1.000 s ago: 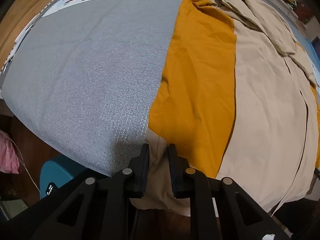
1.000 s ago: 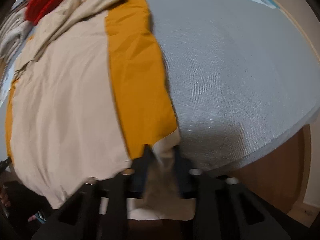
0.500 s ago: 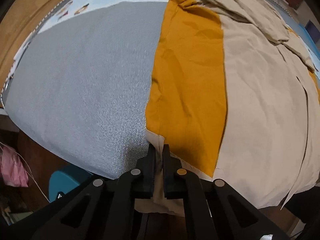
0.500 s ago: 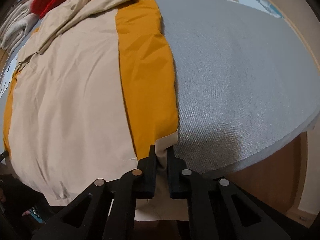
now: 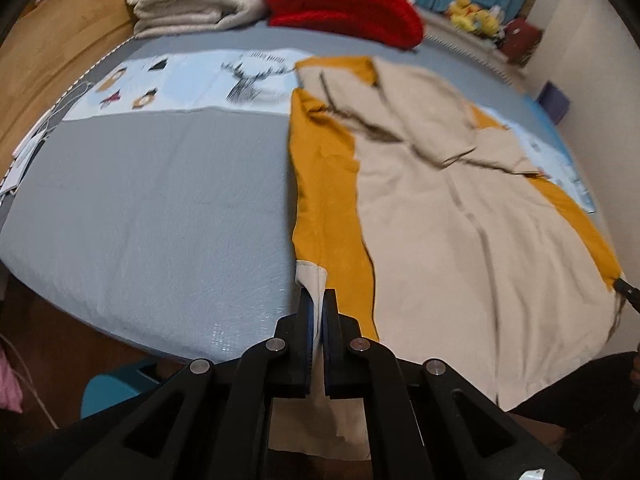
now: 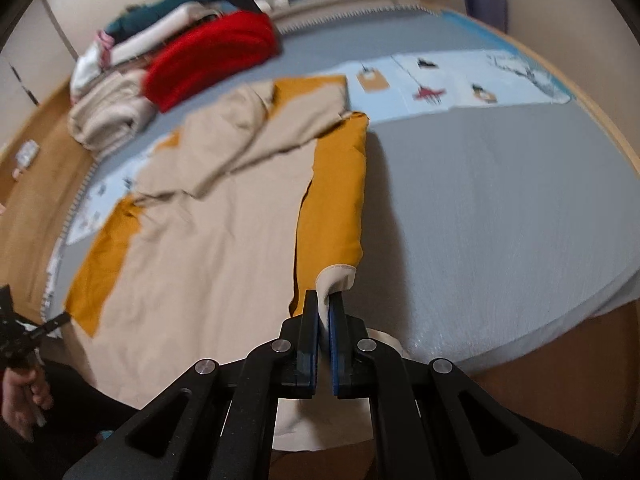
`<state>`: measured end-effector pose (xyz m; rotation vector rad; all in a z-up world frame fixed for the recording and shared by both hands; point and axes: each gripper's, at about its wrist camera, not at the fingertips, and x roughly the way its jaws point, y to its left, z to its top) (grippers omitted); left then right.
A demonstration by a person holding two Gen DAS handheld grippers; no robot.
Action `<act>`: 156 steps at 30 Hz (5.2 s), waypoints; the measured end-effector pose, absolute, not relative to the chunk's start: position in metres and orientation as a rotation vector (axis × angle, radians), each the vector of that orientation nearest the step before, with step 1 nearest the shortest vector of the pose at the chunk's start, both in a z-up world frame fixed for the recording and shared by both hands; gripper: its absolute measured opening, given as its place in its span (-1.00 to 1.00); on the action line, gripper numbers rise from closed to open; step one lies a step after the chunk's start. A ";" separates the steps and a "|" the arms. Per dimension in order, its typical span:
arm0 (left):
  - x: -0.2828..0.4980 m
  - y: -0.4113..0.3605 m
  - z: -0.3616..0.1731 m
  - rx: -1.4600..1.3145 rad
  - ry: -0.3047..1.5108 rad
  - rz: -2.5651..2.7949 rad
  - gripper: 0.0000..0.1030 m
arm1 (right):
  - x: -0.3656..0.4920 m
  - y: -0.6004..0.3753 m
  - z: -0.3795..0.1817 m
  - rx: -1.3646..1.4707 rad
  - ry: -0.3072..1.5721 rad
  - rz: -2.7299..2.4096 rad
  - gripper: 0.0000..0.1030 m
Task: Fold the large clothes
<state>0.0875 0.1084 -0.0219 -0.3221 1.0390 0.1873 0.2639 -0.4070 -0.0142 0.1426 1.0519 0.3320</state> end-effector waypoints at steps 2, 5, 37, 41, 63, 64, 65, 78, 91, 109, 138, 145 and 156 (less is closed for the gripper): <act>0.080 0.107 -0.009 -0.326 1.017 0.155 -0.96 | 0.260 -0.408 0.000 0.162 1.034 0.350 -0.91; 0.072 0.110 0.004 -0.337 1.001 0.116 -0.96 | 0.252 -0.410 0.024 0.166 1.004 0.377 -0.92; 0.081 0.162 0.031 -0.482 0.972 -0.043 -0.97 | 0.216 -0.462 0.068 0.247 0.889 0.384 -0.92; 0.139 0.181 0.011 -0.492 0.966 0.000 -0.96 | 0.294 -0.446 0.049 0.216 0.903 0.385 -0.92; 0.254 0.235 -0.084 -0.618 1.115 0.112 -0.40 | 0.493 -0.377 -0.070 0.071 1.133 0.328 -0.80; 0.248 0.239 -0.079 -0.625 1.091 0.129 -0.36 | 0.491 -0.380 -0.070 0.092 1.134 0.317 -0.79; 0.245 0.242 -0.076 -0.640 1.073 0.135 -0.35 | 0.489 -0.382 -0.070 0.112 1.134 0.309 -0.78; 0.239 0.222 -0.090 -0.574 1.160 0.154 -0.21 | 0.461 -0.432 -0.073 0.217 1.098 0.228 -0.35; 0.271 0.223 -0.112 -0.624 1.214 0.217 -0.10 | 0.484 -0.399 -0.136 0.114 1.340 0.289 -0.32; 0.287 0.213 -0.077 -0.543 1.052 0.216 -0.96 | 0.473 -0.395 -0.071 0.106 1.071 0.317 -0.93; 0.341 0.231 -0.088 -0.612 1.028 0.249 -0.21 | 0.547 -0.373 -0.120 0.153 1.191 0.110 -0.60; 0.344 0.197 -0.092 -0.590 1.107 0.043 -0.24 | 0.531 -0.370 -0.134 0.067 1.251 0.128 -0.75; 0.358 0.164 -0.141 -0.241 1.297 0.172 -0.17 | 0.528 -0.367 -0.131 0.010 1.217 0.089 -0.92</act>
